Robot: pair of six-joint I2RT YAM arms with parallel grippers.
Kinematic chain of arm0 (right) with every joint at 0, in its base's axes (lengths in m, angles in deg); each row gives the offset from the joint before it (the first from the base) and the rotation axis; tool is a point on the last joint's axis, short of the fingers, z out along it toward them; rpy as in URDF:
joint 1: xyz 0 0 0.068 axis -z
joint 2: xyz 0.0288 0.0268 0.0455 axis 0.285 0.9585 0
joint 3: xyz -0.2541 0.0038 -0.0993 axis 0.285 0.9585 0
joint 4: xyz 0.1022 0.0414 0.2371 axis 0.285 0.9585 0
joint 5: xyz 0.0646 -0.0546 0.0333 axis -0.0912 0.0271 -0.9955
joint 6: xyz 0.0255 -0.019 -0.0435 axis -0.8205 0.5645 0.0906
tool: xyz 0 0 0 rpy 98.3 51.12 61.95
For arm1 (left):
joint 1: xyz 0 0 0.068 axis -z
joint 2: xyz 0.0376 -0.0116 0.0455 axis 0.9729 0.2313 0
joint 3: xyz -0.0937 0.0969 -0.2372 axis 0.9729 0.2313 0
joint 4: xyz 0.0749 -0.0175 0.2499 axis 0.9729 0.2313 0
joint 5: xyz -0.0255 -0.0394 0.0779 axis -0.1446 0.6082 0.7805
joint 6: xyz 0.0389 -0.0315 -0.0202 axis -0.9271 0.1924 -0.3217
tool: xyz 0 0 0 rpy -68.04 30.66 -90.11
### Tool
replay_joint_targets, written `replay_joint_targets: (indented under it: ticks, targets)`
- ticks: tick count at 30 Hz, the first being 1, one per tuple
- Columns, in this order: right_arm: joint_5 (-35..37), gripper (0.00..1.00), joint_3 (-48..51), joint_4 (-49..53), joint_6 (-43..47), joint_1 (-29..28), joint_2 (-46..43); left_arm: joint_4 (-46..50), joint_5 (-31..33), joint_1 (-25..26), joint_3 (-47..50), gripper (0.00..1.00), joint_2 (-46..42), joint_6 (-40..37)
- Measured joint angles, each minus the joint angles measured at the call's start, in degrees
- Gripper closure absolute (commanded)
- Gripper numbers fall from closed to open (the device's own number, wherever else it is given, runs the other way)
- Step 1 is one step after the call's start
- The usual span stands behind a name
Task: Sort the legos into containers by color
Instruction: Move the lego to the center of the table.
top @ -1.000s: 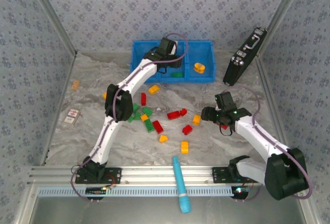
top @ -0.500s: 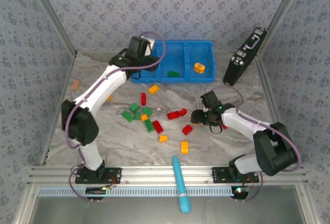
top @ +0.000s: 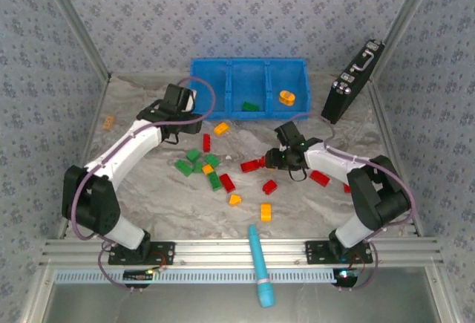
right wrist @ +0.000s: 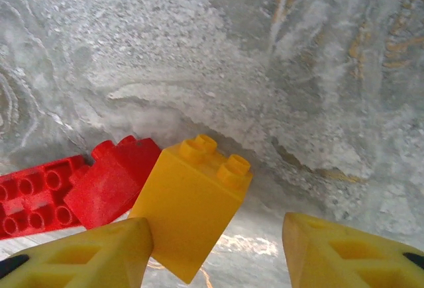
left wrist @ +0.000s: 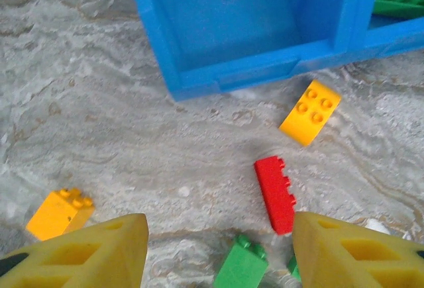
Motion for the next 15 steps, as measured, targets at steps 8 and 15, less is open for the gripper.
replay_joint_targets:
  ticks: [8,15]
  targets:
    - [0.6,0.45,-0.7,1.1,-0.1,-0.1,-0.5,-0.8,-0.4,-1.6,1.1,0.39,-2.5,0.2]
    - [0.6,0.43,-0.7,4.7,-0.1,0.4,-4.4,-1.2,-1.6,-2.1,1.7,0.39,-2.8,0.2]
